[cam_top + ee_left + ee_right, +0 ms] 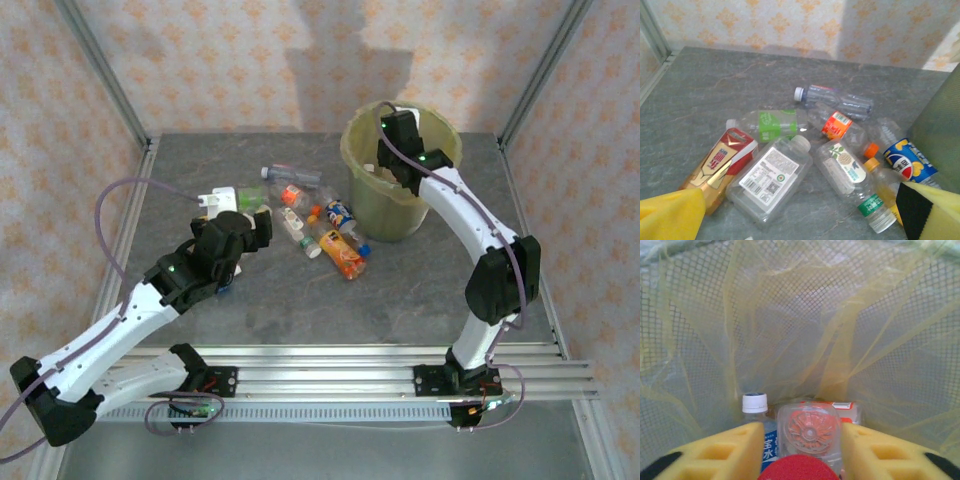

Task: Put the plastic bottles in the bin

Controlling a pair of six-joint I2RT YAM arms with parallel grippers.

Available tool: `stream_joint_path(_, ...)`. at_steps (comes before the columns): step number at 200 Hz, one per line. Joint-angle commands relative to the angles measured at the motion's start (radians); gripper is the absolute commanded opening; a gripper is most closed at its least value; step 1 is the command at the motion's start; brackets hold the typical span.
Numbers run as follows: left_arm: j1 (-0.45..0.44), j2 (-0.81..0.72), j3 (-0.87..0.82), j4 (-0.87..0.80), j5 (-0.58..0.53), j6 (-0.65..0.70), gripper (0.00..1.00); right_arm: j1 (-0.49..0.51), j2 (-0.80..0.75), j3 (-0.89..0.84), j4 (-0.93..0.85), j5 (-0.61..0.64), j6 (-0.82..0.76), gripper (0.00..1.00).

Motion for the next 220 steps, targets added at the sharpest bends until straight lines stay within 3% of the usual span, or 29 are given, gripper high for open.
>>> stream_joint_path(1,0.036,0.02,0.044,-0.127,-0.029,-0.045,1.0,0.001,-0.037,0.064,-0.083,-0.006,-0.009,0.52)
stream_joint_path(32,0.112,0.043,0.07,-0.246,0.03,-0.051,1.0,0.001,-0.089,0.104,-0.137,-0.045,-0.007,0.67)
stream_joint_path(83,0.235,0.106,0.089,-0.428,0.187,-0.02,0.99,0.001,-0.196,0.114,-0.187,-0.074,0.019,0.74)
stream_joint_path(119,0.249,0.208,0.092,-0.545,0.236,0.002,0.96,0.002,-0.296,0.099,-0.193,-0.122,0.034,0.84)
stream_joint_path(133,0.249,0.248,0.087,-0.572,0.253,0.005,0.92,0.001,-0.331,0.09,-0.194,-0.138,0.046,0.92)
stream_joint_path(139,0.249,0.265,0.083,-0.58,0.257,0.005,0.92,0.001,-0.343,0.085,-0.192,-0.14,0.049,1.0)
stream_joint_path(172,0.249,0.35,0.07,-0.568,0.311,0.019,0.93,0.002,-0.406,0.048,-0.18,-0.139,0.07,0.99)
stream_joint_path(220,0.294,0.449,0.041,-0.509,0.3,0.013,1.0,0.002,-0.464,0.004,-0.153,-0.124,0.074,0.99)
